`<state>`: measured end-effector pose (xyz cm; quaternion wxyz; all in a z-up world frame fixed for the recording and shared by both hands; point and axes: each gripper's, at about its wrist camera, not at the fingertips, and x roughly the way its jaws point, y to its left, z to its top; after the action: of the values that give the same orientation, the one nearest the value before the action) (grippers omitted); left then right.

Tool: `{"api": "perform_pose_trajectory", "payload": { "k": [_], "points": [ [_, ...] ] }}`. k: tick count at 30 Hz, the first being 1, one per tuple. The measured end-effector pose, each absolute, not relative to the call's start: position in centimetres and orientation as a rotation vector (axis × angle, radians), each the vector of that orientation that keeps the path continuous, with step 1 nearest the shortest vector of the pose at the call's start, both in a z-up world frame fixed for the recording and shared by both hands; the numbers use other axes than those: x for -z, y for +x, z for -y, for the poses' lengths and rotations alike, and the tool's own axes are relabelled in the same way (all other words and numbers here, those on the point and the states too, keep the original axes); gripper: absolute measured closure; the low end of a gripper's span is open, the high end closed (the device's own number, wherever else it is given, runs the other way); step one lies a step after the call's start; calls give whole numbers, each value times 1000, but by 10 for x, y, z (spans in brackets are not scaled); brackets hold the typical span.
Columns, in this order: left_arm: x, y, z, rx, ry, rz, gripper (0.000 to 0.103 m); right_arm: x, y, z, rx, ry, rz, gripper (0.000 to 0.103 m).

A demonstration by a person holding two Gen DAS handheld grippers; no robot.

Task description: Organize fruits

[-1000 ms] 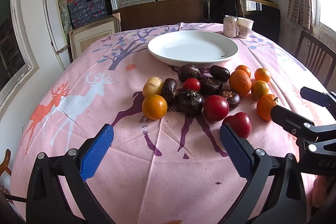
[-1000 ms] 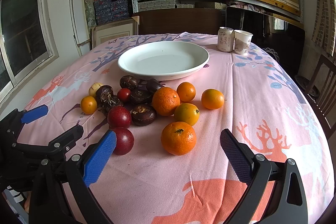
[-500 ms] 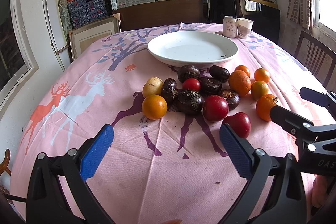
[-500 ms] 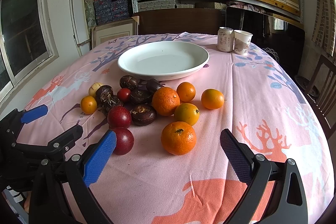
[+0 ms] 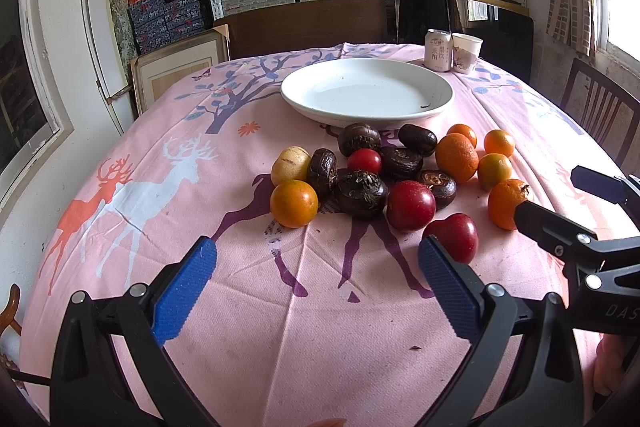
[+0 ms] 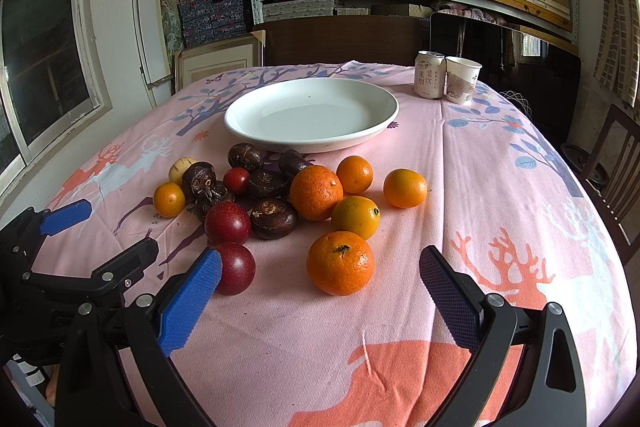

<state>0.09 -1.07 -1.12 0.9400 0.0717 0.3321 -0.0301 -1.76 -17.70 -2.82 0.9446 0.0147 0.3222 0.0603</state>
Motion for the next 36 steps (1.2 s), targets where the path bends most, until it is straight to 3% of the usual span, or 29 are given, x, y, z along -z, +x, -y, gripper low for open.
{"api": "perform_pose_trajectory", "payload": {
  "k": [27, 36],
  "points": [
    [19, 2, -15, 105, 114, -721, 4, 36, -29, 206, -236, 144, -688, 3],
    [48, 24, -24, 122, 276, -933, 4, 44, -33, 227, -329, -6, -796, 3]
  ]
}}
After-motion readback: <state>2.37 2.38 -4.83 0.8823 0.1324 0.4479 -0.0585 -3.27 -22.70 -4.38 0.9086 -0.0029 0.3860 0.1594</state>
